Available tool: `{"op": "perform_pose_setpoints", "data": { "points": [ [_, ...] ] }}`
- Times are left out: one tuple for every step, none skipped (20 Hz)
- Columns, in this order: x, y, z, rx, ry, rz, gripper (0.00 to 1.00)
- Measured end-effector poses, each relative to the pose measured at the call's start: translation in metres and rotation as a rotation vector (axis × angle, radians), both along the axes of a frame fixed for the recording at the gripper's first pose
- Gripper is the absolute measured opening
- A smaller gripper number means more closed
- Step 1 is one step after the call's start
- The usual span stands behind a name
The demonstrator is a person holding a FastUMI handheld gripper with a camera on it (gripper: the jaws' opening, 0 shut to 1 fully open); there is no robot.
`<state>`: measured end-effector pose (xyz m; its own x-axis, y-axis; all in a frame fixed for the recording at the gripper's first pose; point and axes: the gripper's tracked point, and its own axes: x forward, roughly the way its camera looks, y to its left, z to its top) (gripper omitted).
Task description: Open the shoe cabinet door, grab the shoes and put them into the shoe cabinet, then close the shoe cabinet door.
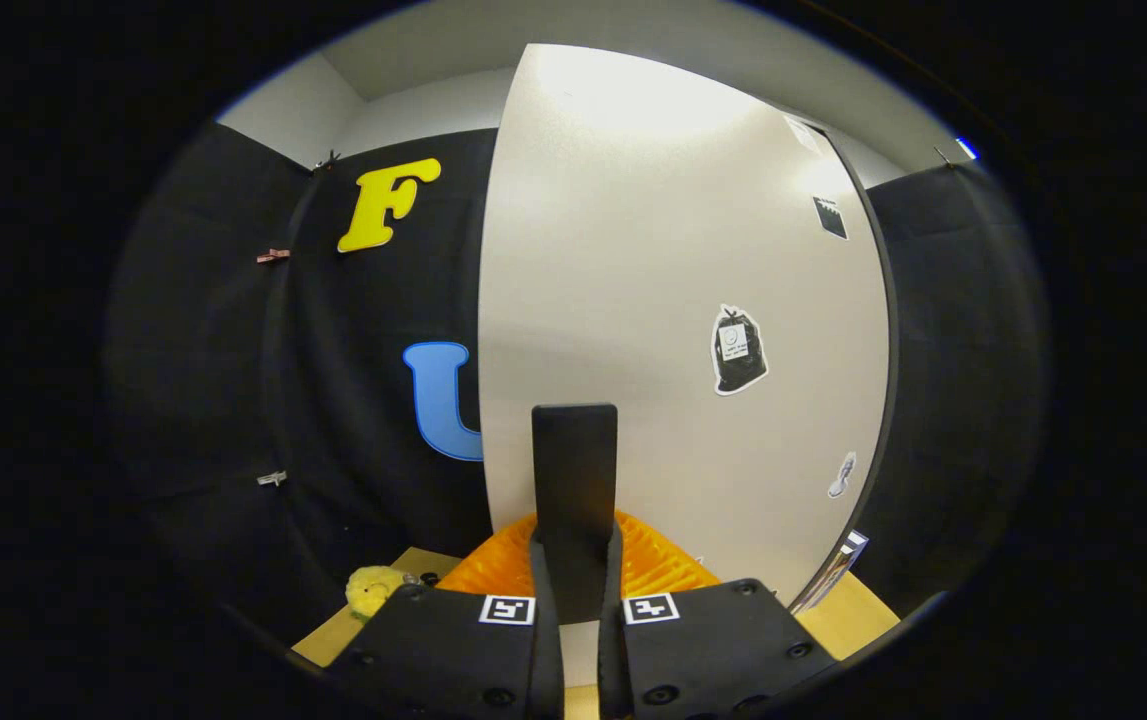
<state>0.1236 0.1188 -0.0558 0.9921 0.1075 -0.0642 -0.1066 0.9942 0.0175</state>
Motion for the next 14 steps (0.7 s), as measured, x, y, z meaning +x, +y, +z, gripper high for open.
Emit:
{"op": "perform_pose_setpoints", "data": {
  "points": [
    [-0.011,-0.007,-0.001,0.003,0.003,0.005,0.17],
    [-0.022,-0.015,-0.001,0.006,0.002,0.010,0.17],
    [-0.032,-0.021,0.000,0.009,0.000,0.013,0.17],
    [-0.040,-0.028,0.001,0.008,0.001,0.017,0.17],
    [-0.047,-0.031,0.000,0.007,0.002,0.023,0.17],
    [-0.051,-0.037,0.001,0.014,0.004,0.025,0.17],
    [-0.056,-0.043,0.001,0.019,0.007,0.027,0.17],
    [-0.063,-0.050,0.002,0.021,0.005,0.028,0.17],
    [-0.069,-0.056,0.002,0.020,0.003,0.026,0.17],
    [-0.075,-0.063,0.002,0.023,0.006,0.024,0.17],
    [-0.080,-0.069,0.003,0.029,0.009,0.026,0.17],
    [-0.087,-0.077,0.003,0.038,0.010,0.026,0.17],
    [-0.092,-0.085,0.004,0.041,0.013,0.026,0.17],
    [-0.097,-0.093,0.005,0.046,0.008,0.021,0.17]
  ]
}}
